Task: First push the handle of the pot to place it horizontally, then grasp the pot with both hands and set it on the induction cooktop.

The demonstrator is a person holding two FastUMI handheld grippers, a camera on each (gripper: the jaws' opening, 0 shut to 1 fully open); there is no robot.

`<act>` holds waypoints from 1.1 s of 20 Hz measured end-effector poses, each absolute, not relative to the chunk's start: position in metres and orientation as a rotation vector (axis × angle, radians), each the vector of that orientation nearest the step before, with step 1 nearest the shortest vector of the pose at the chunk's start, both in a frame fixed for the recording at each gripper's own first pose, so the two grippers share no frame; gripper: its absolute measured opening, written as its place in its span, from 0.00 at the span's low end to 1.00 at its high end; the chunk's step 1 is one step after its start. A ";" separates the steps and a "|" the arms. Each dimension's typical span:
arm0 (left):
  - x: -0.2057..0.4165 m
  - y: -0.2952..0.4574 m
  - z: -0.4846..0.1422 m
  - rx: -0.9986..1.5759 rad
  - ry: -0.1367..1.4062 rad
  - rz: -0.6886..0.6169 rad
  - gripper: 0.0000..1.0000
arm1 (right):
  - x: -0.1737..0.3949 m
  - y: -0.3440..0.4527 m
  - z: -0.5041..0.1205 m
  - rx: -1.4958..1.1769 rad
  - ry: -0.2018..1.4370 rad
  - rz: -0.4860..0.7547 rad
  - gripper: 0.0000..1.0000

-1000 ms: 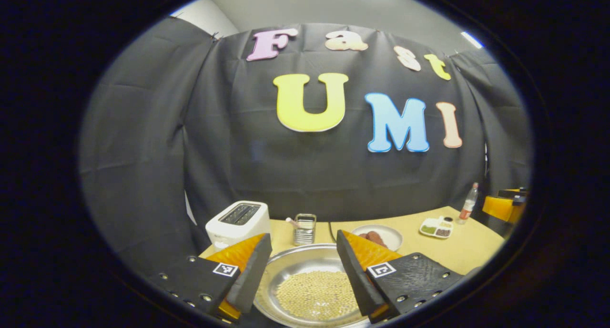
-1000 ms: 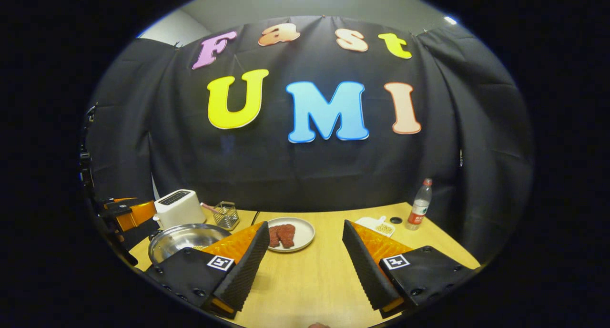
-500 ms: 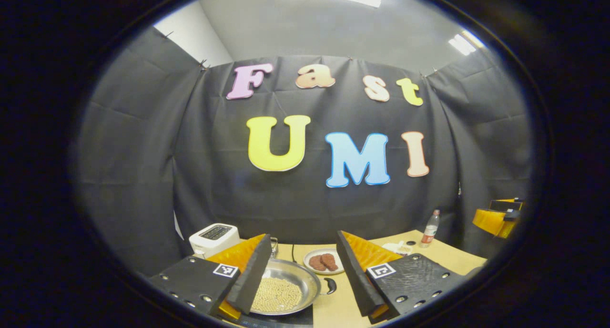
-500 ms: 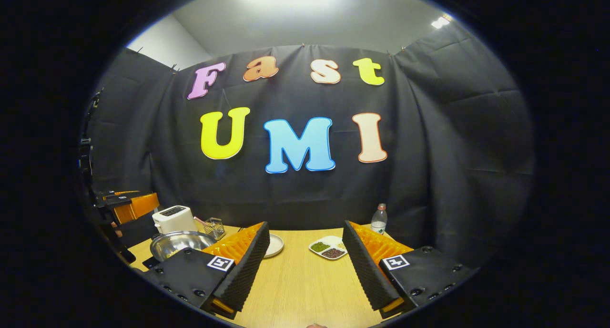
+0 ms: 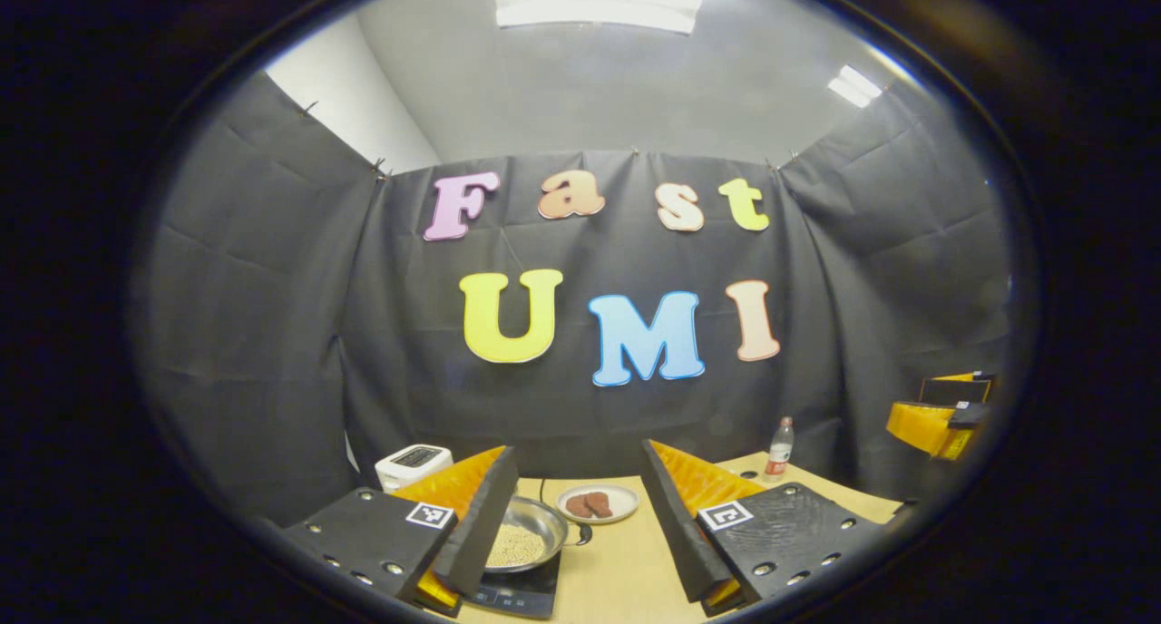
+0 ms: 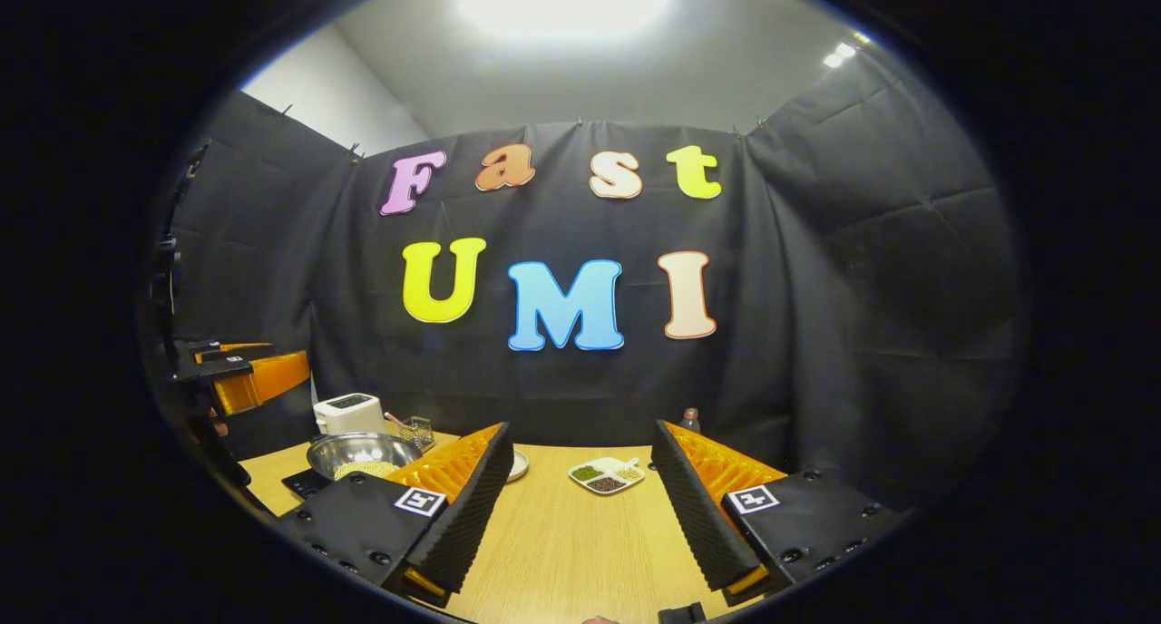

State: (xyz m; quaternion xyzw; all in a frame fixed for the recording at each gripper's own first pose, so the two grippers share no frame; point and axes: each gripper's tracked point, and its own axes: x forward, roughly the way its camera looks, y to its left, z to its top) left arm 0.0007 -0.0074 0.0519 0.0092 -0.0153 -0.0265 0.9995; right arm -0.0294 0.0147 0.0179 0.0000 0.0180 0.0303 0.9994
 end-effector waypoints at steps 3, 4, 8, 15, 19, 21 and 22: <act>-0.023 -0.003 0.065 0.045 -0.058 -0.046 0.80 | -0.048 0.010 0.021 0.014 0.026 0.044 0.97; -0.029 0.000 0.070 0.055 -0.069 -0.042 0.80 | -0.052 0.009 0.021 0.013 0.031 0.037 0.97; -0.058 0.014 0.066 0.039 -0.064 -0.040 0.80 | -0.067 0.014 0.029 0.012 0.020 0.025 0.97; -0.089 0.049 0.058 0.003 -0.059 -0.016 0.80 | -0.093 0.021 0.040 0.005 -0.012 0.015 0.96; -0.100 0.056 0.062 0.015 -0.071 -0.015 0.80 | -0.106 0.021 0.042 0.013 -0.022 0.001 0.97; -0.105 0.059 0.062 0.013 -0.073 -0.015 0.80 | -0.110 0.022 0.041 0.012 -0.020 -0.002 0.97; -0.107 0.059 0.062 0.014 -0.073 -0.014 0.80 | -0.112 0.022 0.042 0.010 -0.021 -0.002 0.97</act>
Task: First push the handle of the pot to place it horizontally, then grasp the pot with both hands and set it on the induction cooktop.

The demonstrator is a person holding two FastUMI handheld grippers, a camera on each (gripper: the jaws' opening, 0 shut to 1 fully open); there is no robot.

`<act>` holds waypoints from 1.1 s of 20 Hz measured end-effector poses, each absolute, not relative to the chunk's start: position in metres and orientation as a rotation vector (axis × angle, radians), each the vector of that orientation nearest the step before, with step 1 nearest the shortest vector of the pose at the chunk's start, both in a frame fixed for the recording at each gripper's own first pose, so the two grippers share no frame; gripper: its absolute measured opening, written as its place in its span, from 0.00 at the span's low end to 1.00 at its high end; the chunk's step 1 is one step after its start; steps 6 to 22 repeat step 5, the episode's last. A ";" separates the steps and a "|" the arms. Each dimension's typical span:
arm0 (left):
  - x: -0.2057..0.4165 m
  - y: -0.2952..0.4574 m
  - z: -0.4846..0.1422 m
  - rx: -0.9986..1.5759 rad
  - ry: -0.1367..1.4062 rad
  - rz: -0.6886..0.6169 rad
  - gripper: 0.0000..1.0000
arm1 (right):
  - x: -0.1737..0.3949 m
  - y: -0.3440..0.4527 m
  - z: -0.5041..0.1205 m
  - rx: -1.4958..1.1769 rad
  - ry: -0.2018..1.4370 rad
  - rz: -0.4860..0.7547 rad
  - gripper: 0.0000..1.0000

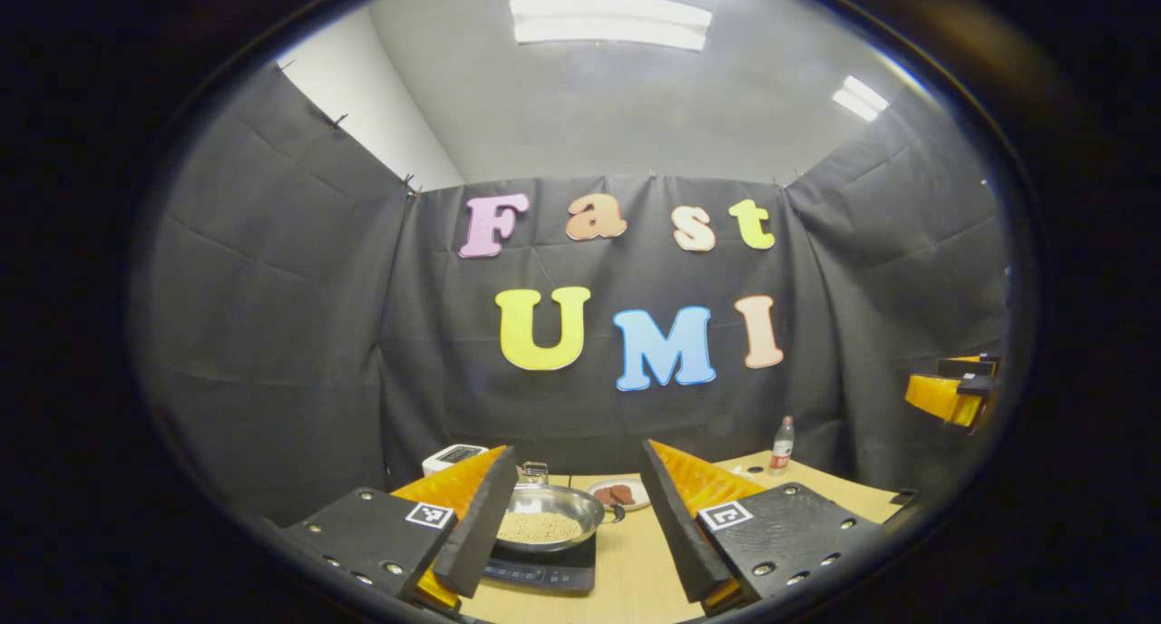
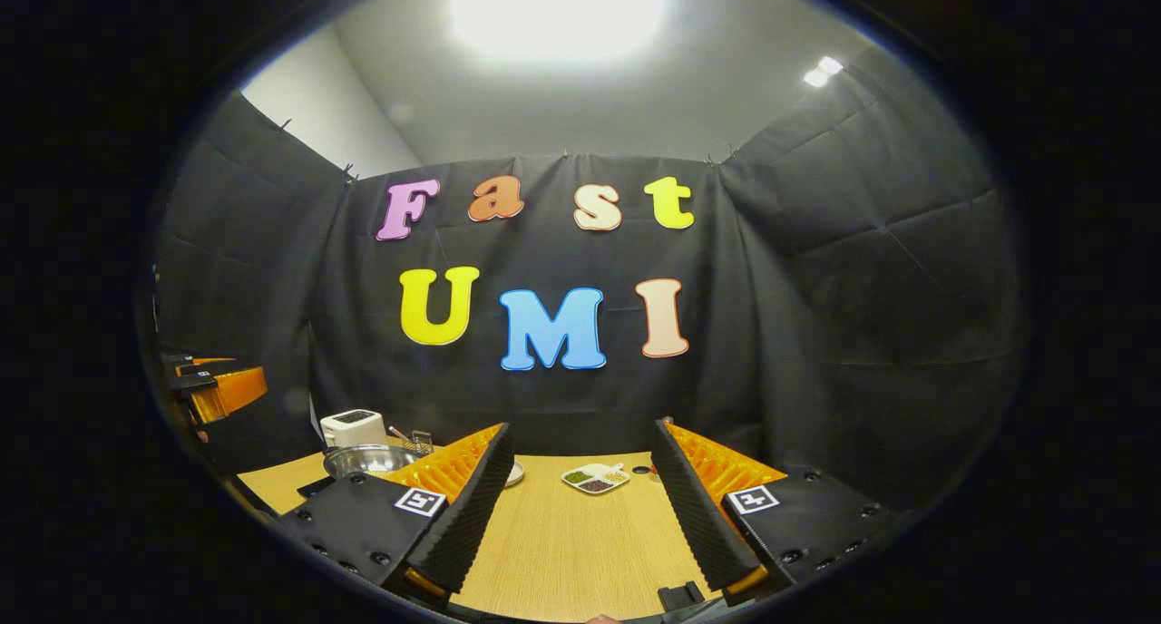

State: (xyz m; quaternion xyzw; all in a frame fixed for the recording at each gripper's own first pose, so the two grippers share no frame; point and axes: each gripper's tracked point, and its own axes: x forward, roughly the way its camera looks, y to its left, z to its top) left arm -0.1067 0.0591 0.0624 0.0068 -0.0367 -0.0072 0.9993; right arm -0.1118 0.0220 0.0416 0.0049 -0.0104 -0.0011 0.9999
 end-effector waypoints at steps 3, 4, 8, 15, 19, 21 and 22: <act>-0.109 0.060 0.064 0.017 -0.076 -0.016 0.80 | -0.116 0.023 0.044 0.004 -0.028 0.000 0.96; -0.110 0.060 0.064 0.017 -0.075 -0.016 0.80 | -0.118 0.024 0.044 0.007 -0.027 -0.001 0.97; -0.112 0.060 0.064 0.015 -0.075 -0.018 0.80 | -0.119 0.024 0.043 0.013 -0.025 -0.002 0.97; -0.112 0.060 0.064 0.015 -0.075 -0.018 0.80 | -0.119 0.024 0.043 0.013 -0.025 -0.002 0.97; -0.112 0.060 0.064 0.015 -0.075 -0.018 0.80 | -0.119 0.024 0.043 0.013 -0.025 -0.002 0.97; -0.112 0.060 0.064 0.015 -0.075 -0.018 0.80 | -0.119 0.024 0.043 0.013 -0.025 -0.002 0.97; -0.112 0.060 0.064 0.015 -0.075 -0.018 0.80 | -0.119 0.024 0.043 0.013 -0.025 -0.002 0.97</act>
